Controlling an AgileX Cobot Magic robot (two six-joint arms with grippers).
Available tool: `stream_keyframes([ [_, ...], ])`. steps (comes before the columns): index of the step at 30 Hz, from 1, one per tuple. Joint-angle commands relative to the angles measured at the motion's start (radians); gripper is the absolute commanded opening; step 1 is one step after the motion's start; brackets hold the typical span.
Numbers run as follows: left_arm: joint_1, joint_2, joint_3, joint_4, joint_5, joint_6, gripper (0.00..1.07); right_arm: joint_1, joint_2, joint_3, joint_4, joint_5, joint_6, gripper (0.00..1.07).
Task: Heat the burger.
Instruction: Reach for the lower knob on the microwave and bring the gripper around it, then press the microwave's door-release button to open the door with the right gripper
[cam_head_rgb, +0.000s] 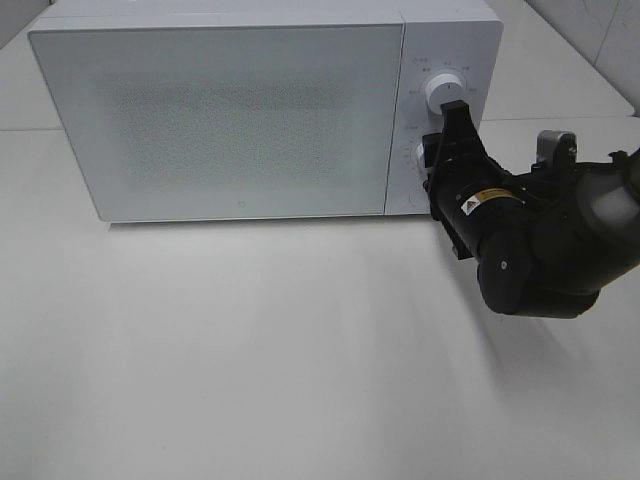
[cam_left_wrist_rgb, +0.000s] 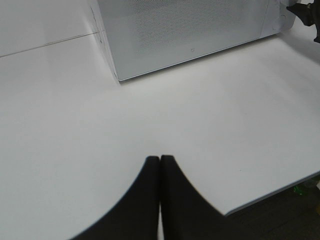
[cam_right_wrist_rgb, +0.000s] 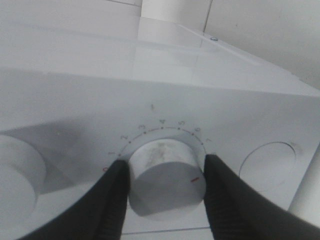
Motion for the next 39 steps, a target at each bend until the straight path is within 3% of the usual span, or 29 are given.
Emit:
stream_keyframes([
  [1, 0.002, -0.019, 0.002, -0.002, -0.013, -0.008, 0.0, -0.001, -0.031, -0.019, -0.018, -0.107, 0.087, 0.0],
  [8, 0.002, -0.019, 0.002, -0.002, -0.013, -0.008, 0.0, -0.001, -0.031, -0.019, -0.018, -0.137, 0.094, 0.0],
  [12, 0.002, -0.019, 0.002, -0.002, -0.013, -0.008, 0.0, -0.001, -0.031, -0.019, -0.018, -0.128, 0.094, 0.1],
  [13, 0.002, -0.019, 0.002, -0.002, -0.013, -0.008, 0.0, -0.001, -0.031, -0.019, -0.017, -0.128, 0.094, 0.21],
  [15, 0.002, -0.019, 0.002, -0.002, -0.013, -0.008, 0.0, -0.001, -0.031, -0.019, -0.017, -0.128, 0.094, 0.26],
  [16, 0.002, -0.019, 0.002, -0.002, -0.013, -0.008, 0.0, -0.001, -0.031, -0.019, -0.017, -0.128, 0.094, 0.41],
  [17, 0.002, -0.019, 0.002, -0.002, -0.013, -0.008, 0.0, -0.001, -0.031, -0.019, -0.017, -0.128, 0.094, 0.41],
  [18, 0.002, -0.019, 0.002, -0.002, -0.013, -0.008, 0.0, -0.001, -0.031, -0.018, -0.016, -0.128, 0.094, 0.55],
  [19, 0.002, -0.019, 0.002, -0.002, -0.013, -0.008, 0.0, -0.001, -0.031, -0.018, -0.016, -0.128, 0.094, 0.55],
  [21, 0.002, -0.019, 0.002, -0.002, -0.013, -0.008, 0.0, -0.001, -0.031, -0.012, -0.014, -0.127, 0.094, 0.68],
  [30, 0.002, -0.019, 0.002, -0.002, -0.013, -0.008, 0.0, -0.001, -0.032, 0.023, -0.026, -0.124, 0.098, 0.71],
  [39, 0.002, -0.019, 0.002, -0.002, -0.013, -0.008, 0.0, -0.001, -0.033, 0.075, -0.174, -0.132, 0.093, 0.69],
])
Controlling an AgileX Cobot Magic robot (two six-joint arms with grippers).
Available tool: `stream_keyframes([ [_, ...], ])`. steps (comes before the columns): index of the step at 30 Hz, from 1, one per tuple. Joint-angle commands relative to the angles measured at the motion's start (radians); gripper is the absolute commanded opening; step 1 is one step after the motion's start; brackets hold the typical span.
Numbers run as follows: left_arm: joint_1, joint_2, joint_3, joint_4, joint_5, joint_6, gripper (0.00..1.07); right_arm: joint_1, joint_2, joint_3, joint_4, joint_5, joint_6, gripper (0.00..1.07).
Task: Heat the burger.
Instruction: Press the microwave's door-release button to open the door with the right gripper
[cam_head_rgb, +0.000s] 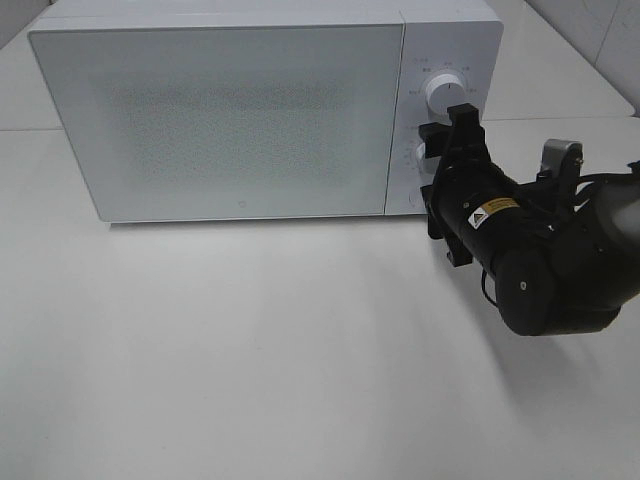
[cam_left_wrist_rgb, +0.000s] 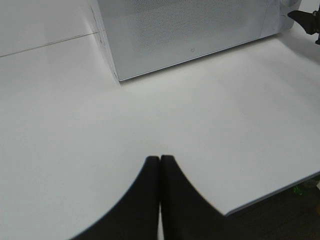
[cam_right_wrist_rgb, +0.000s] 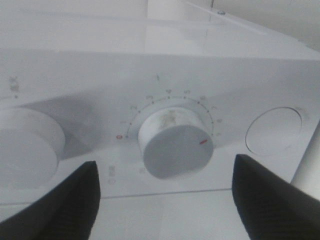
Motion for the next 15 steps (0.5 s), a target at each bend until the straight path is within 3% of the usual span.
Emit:
stream_keyframes([
  [1, 0.002, -0.019, 0.002, -0.002, -0.013, -0.008, 0.0, -0.001, -0.012, 0.003, -0.086, -0.074, -0.02, 0.68],
  [7, 0.002, -0.019, 0.002, -0.002, -0.013, -0.008, 0.0, -0.001, -0.023, 0.003, -0.181, -0.073, -0.135, 0.66],
  [15, 0.002, -0.019, 0.002, -0.002, -0.013, -0.008, 0.0, -0.001, -0.119, 0.003, -0.282, -0.033, -0.606, 0.65],
])
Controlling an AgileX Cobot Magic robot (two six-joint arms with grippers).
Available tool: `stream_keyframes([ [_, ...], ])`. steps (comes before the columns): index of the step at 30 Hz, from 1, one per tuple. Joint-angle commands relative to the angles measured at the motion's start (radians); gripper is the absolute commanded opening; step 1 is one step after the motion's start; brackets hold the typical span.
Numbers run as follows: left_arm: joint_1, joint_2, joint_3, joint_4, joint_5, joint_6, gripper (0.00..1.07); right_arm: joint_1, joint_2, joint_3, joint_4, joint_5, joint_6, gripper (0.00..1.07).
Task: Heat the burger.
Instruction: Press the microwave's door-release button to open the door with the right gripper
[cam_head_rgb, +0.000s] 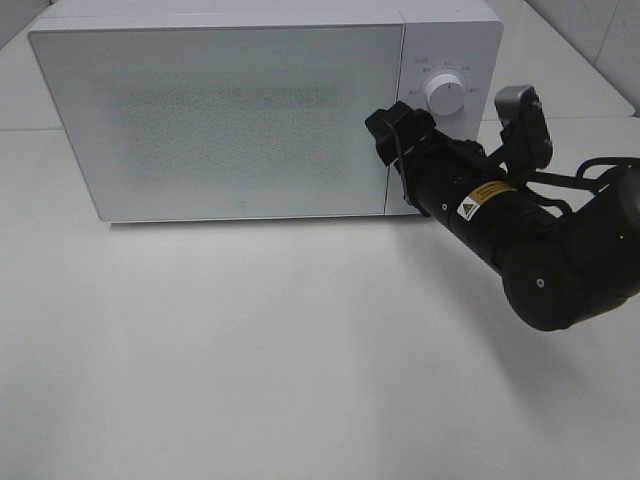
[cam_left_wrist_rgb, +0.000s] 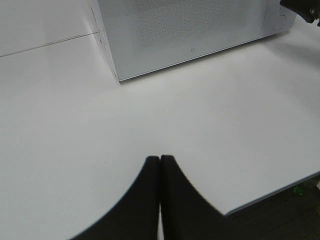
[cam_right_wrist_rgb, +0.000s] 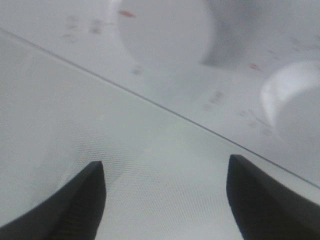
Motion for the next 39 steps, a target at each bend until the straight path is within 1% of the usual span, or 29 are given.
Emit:
stream_keyframes([
  [1, 0.002, -0.019, 0.002, -0.002, -0.013, -0.008, 0.0, -0.001, -0.087, -0.002, -0.045, 0.039, -0.325, 0.65],
  [2, 0.002, -0.019, 0.002, -0.002, -0.013, -0.008, 0.0, -0.001, -0.106, -0.002, -0.053, 0.073, -0.375, 0.65],
  [3, 0.002, -0.019, 0.002, -0.002, -0.013, -0.008, 0.0, -0.001, -0.106, -0.002, -0.053, 0.073, -0.375, 0.65],
  [5, 0.002, -0.019, 0.002, -0.002, -0.013, -0.008, 0.0, -0.001, -0.181, -0.002, -0.104, 0.254, -0.603, 0.65],
  [8, 0.002, -0.019, 0.002, -0.002, -0.013, -0.008, 0.0, -0.001, -0.197, -0.002, -0.122, 0.304, -0.64, 0.65],
  [10, 0.002, -0.019, 0.002, -0.002, -0.013, -0.008, 0.0, -0.001, -0.272, -0.003, -0.176, 0.487, -0.757, 0.65],
  [12, 0.002, -0.019, 0.002, -0.002, -0.013, -0.008, 0.0, -0.001, -0.292, -0.004, -0.183, 0.529, -0.771, 0.65],
  [13, 0.002, -0.02, 0.002, -0.002, -0.013, -0.008, 0.0, -0.001, -0.333, -0.004, -0.187, 0.621, -0.796, 0.65],
  [16, 0.002, -0.02, 0.002, -0.002, -0.013, -0.008, 0.0, -0.001, -0.35, -0.004, -0.187, 0.668, -0.803, 0.65],
  [17, 0.002, -0.02, 0.002, -0.002, -0.013, -0.008, 0.0, -0.001, -0.387, -0.007, -0.187, 0.752, -0.821, 0.65],
  [18, 0.002, -0.02, 0.002, -0.002, -0.013, -0.008, 0.0, -0.001, -0.423, -0.029, -0.187, 0.885, -0.841, 0.65],
  [19, 0.002, -0.02, 0.002, -0.002, -0.013, -0.008, 0.0, -0.001, -0.423, -0.029, -0.187, 0.885, -0.841, 0.65],
  [20, 0.002, -0.02, 0.002, -0.002, -0.013, -0.008, 0.0, -0.001, -0.438, -0.048, -0.187, 0.948, -0.844, 0.65],
  [21, 0.002, -0.02, 0.002, -0.002, -0.013, -0.008, 0.0, -0.001, -0.457, -0.091, -0.187, 1.086, -0.849, 0.65],
  [22, 0.002, -0.02, 0.002, -0.002, -0.013, -0.008, 0.0, -0.001, -0.457, -0.091, -0.187, 1.086, -0.849, 0.65],
  [23, 0.002, -0.02, 0.002, -0.002, -0.013, -0.008, 0.0, -0.001, -0.466, -0.15, -0.187, 1.233, -0.85, 0.65],
  [24, 0.002, -0.02, 0.002, -0.002, -0.013, -0.008, 0.0, -0.001, -0.466, -0.15, -0.187, 1.233, -0.85, 0.65],
  [25, 0.002, -0.02, 0.002, -0.002, -0.013, -0.008, 0.0, -0.001, -0.466, -0.174, -0.187, 1.3, -0.849, 0.65],
  [26, 0.002, -0.02, 0.002, -0.002, -0.013, -0.008, 0.0, -0.001, -0.466, -0.23, -0.187, 1.409, -0.844, 0.65],
  [29, 0.002, -0.02, 0.002, -0.002, -0.013, -0.008, 0.0, -0.005, -0.465, -0.258, -0.187, 1.458, -0.833, 0.65],
  [31, 0.002, -0.02, 0.002, -0.002, -0.013, -0.008, 0.0, -0.066, -0.465, -0.342, -0.183, 1.591, -0.799, 0.65],
  [32, 0.002, -0.02, 0.002, -0.002, -0.013, -0.008, 0.0, -0.066, -0.465, -0.342, -0.183, 1.591, -0.799, 0.65],
  [33, 0.002, -0.02, 0.002, -0.002, -0.013, -0.008, 0.0, -0.094, -0.466, -0.356, -0.183, 1.617, -0.793, 0.65],
  [34, 0.002, -0.02, 0.002, -0.002, -0.013, -0.008, 0.0, -0.147, -0.469, -0.372, -0.183, 1.662, -0.786, 0.65],
  [35, 0.002, -0.02, 0.002, -0.002, -0.013, -0.008, 0.0, -0.147, -0.469, -0.372, -0.183, 1.662, -0.786, 0.65],
  [36, 0.002, -0.02, 0.002, -0.002, -0.013, -0.008, 0.0, -0.209, -0.469, -0.38, -0.183, 1.709, -0.785, 0.65],
  [37, 0.002, -0.02, 0.002, -0.002, -0.013, -0.008, 0.0, -0.209, -0.469, -0.38, -0.183, 1.709, -0.785, 0.65],
  [38, 0.002, -0.02, 0.002, -0.002, -0.013, -0.008, 0.0, -0.239, -0.469, -0.38, -0.183, 1.73, -0.785, 0.65],
  [39, 0.002, -0.02, 0.002, -0.002, -0.013, -0.008, 0.0, -0.292, -0.469, -0.38, -0.183, 1.779, -0.772, 0.65],
])
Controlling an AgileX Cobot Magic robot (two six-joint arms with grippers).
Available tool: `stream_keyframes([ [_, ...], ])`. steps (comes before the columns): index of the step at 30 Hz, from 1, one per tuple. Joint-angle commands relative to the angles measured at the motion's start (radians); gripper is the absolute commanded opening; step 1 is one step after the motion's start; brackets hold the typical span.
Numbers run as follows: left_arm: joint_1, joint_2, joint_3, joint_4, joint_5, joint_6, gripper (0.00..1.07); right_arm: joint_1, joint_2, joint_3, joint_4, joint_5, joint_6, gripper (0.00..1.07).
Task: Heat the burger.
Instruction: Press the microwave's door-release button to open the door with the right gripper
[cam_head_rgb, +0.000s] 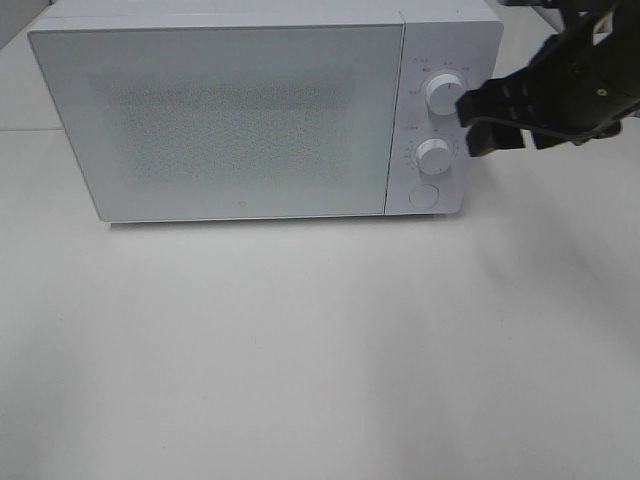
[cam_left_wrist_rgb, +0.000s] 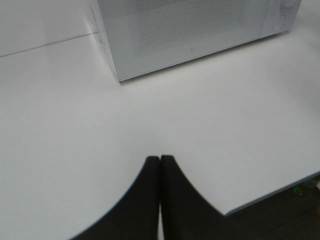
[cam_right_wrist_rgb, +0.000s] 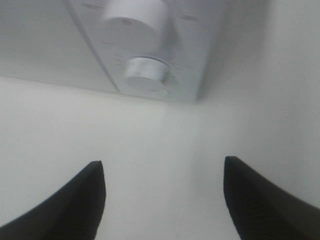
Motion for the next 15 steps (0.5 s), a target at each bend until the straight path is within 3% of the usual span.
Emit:
stream_keyframes([
  [1, 0.002, -0.02, 0.002, -0.002, -0.013, -0.008, 0.0, -0.067, -0.008, -0.009, -0.003, 0.08, 0.02, 0.65],
  [5, 0.002, -0.02, 0.002, -0.002, -0.013, -0.008, 0.0, -0.165, -0.008, -0.009, -0.003, 0.201, 0.072, 0.65],
  [10, 0.002, -0.02, 0.002, -0.002, -0.013, -0.008, 0.0, -0.172, -0.022, -0.005, -0.011, 0.325, 0.074, 0.65],
  [15, 0.002, -0.02, 0.002, -0.002, -0.013, -0.008, 0.0, -0.167, -0.137, 0.05, -0.011, 0.359, 0.069, 0.65],
])
